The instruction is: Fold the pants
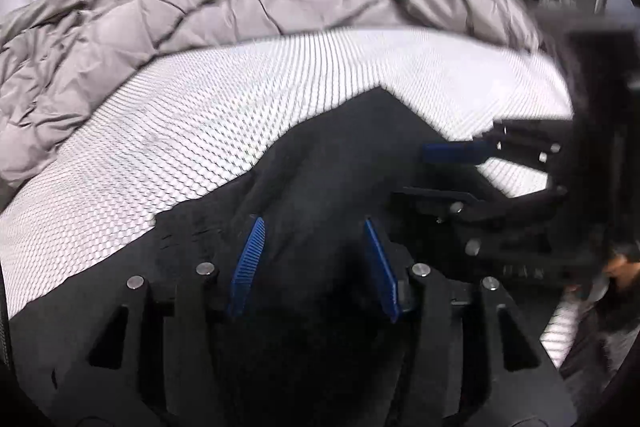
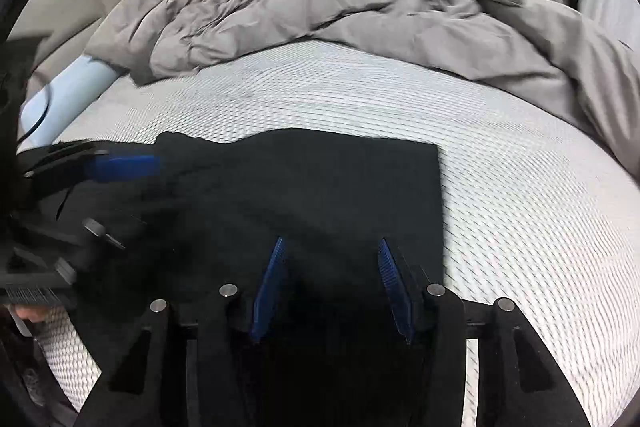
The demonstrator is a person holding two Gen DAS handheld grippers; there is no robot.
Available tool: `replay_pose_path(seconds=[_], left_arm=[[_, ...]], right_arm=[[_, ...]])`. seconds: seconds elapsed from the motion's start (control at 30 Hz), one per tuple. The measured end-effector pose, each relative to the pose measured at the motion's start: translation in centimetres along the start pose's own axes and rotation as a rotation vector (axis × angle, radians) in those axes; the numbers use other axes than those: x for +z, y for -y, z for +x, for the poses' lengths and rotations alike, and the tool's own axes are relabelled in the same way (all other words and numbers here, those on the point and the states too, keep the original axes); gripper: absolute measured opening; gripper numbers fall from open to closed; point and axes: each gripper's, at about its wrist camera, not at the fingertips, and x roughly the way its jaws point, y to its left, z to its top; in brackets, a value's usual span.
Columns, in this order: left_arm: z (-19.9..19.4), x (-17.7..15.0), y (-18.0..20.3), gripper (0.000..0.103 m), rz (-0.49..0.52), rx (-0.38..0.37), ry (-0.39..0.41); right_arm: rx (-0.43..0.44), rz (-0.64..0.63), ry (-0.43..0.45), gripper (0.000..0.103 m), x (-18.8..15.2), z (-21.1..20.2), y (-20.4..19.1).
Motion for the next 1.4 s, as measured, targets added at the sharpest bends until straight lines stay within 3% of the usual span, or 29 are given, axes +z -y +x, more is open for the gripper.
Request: replay_pose_path(seconds=[0.1, 0.13, 0.2, 0.3, 0.4, 0.53, 0.63, 0.73, 0.87, 0.97, 1.0, 1.1, 1.2, 1.3, 1.4], left_arm=[[2.5, -1.2, -1.9, 0.039, -0.02, -0.036, -0.045], [2.3, -1.5, -2.6, 0.031, -0.021, -0.062, -0.032], [1.6, -1.8, -3.5, 0.029, -0.033, -0.085, -0.023], [0.9, -2.3, -4.0, 0.028, -0.035, -0.095, -0.016], [-0.3, -2.1, -3.3, 0.029, -0.013, -0.071, -0.011], [-1.9, -0.8, -3.2, 0.033, -0.027, -0.041, 0.066], [0.4, -0.1, -4.0, 0.033, -0.086, -0.033, 0.021], [2.7, -0.4, -5.3, 0.033, -0.12, -0.039, -0.006], [2.8, -1.1, -6.5, 0.031, -0.148, -0.09, 0.006], [2.3, -1.7, -6.4, 0.031, -0.134, -0.085, 0.01], [2.2, -1.9, -6.2, 0.031, -0.132, -0.078, 0.012], [2.3, -1.9, -5.9, 0.031, -0.118, -0.055, 0.01], [2.4, -1.9, -6.0, 0.031, -0.131, -0.056, 0.01], [2.4, -1.9, -6.1, 0.031, -0.135, -0.061, 0.015], [2.1, -2.3, -6.1, 0.031, -0.128, -0.053, 0.017]], right_arm=[[-0.04, -0.057, -0.061, 0.05, -0.2, 2.4, -0.7], [-0.086, -0.108, -0.081, 0.05, -0.6, 2.9, -0.8], [-0.198, -0.153, -0.085, 0.05, -1.1, 2.7, 0.0], [-0.333, -0.082, -0.08, 0.058, -1.8, 1.6, 2.7], [-0.235, 0.005, -0.034, 0.055, -1.9, 0.1, 3.9], [-0.108, 0.026, 0.07, 0.055, -0.3, -2.0, 2.3], [-0.019, -0.005, 0.075, 0.055, 1.5, -0.5, -0.1], [-0.032, -0.075, 0.0, 0.055, 2.0, 3.1, -2.3], [-0.16, -0.126, -0.053, 0.055, 2.1, 5.5, -2.3], [-0.327, -0.028, -0.064, 0.055, 1.8, 4.8, 1.6], [-0.338, 0.03, -0.063, 0.056, 1.7, 4.6, 3.0], [-0.264, 0.135, 0.01, 0.053, 2.3, 2.7, 3.9], [-0.146, 0.059, 0.074, 0.053, 3.2, 1.8, 0.5], [-0.021, 0.01, 0.034, 0.053, 3.9, 4.3, -2.9], [-0.064, -0.022, -0.051, 0.053, 3.4, 7.3, -3.4]])
